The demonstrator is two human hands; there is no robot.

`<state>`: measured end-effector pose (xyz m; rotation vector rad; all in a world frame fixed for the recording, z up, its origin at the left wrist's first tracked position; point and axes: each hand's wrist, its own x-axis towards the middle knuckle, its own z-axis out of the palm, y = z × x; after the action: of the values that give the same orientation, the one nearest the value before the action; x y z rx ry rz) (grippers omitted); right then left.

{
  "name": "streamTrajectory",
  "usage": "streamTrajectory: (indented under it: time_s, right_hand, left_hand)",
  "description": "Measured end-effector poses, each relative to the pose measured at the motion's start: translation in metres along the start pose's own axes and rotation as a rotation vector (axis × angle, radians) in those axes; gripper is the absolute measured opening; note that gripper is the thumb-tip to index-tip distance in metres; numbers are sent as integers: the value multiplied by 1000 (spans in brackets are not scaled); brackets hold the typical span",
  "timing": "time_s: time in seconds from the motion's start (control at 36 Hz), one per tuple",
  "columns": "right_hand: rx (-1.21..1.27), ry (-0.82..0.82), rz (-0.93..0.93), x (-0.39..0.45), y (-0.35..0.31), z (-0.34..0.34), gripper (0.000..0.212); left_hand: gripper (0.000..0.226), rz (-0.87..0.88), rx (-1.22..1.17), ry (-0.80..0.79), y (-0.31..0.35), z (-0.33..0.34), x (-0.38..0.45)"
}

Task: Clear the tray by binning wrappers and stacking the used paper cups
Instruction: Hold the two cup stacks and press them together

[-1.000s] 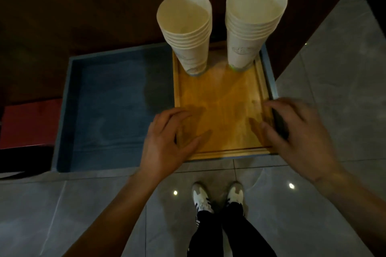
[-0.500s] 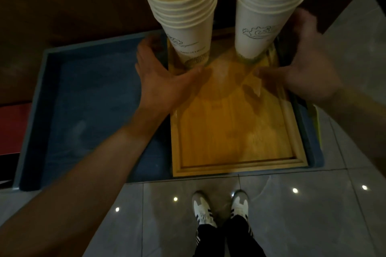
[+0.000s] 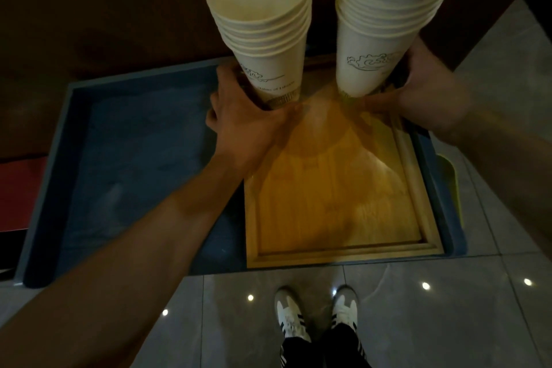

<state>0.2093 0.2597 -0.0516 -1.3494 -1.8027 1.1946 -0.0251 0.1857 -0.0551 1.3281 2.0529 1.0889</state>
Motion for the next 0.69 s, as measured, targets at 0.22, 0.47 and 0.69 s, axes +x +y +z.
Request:
streamTrajectory:
  time_s: [0.22, 0.47, 0.69]
  right_hand:
    - [-8, 30, -1, -1, 5, 3, 97]
    - [-189, 127, -4, -4, 6, 6, 97]
    - [-264, 147, 6, -4, 1, 9, 100]
  left_hand:
    - [81, 11, 11, -2, -3, 2, 2]
    - [81, 18, 45, -54, -4, -3, 5]
    - [78, 49, 76, -105, -4, -8, 7]
